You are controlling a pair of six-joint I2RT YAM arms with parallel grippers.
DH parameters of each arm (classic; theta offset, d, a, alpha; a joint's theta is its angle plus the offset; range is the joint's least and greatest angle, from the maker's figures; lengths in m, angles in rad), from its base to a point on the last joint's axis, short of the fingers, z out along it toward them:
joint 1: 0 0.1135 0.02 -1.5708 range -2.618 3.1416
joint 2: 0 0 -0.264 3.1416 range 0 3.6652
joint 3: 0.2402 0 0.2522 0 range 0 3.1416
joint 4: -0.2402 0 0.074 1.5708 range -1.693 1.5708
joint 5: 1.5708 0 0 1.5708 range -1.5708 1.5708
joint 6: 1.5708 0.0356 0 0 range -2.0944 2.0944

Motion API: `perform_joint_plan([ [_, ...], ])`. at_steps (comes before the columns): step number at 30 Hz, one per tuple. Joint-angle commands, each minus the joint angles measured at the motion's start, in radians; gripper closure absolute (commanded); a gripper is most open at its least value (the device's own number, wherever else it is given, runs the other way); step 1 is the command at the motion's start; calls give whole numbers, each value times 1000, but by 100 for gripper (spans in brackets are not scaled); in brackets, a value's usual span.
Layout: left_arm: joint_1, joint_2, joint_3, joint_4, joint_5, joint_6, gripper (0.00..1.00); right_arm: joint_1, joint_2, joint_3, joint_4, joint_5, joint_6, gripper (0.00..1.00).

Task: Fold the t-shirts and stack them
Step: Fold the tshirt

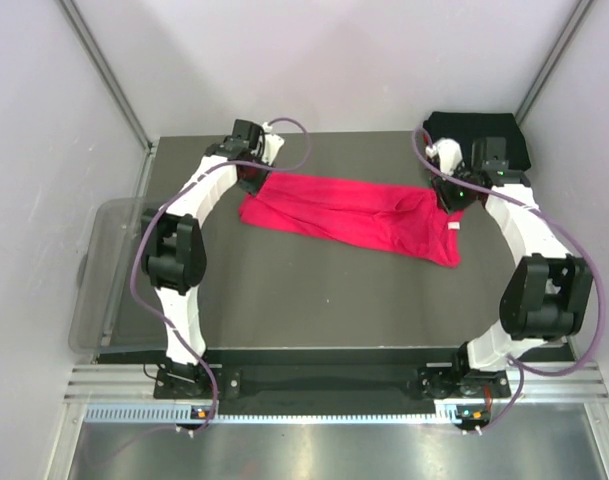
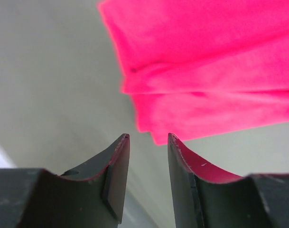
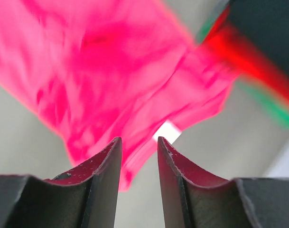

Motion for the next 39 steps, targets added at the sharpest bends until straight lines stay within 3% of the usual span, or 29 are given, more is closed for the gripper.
perform_joint_plan([
  [1, 1, 29, -71, 15, 81, -29, 57, -34, 32, -61, -117, -45, -54, 64],
  [22, 10, 166, -25, -19, 59, -33, 58, -109, 216, -73, -285, -174, -183, 55],
  [26, 11, 164, -38, -19, 53, -30, 59, -118, 247, -73, -294, -188, -197, 71],
  [30, 18, 158, -59, -14, 48, -27, 59, -144, 254, -79, -318, -194, -220, 93],
  [33, 25, 147, -78, -13, 45, -27, 59, -187, 245, -75, -338, -203, -234, 98],
  [39, 50, 112, -139, 9, 36, -27, 59, -279, 216, -50, -398, -219, -281, 96],
])
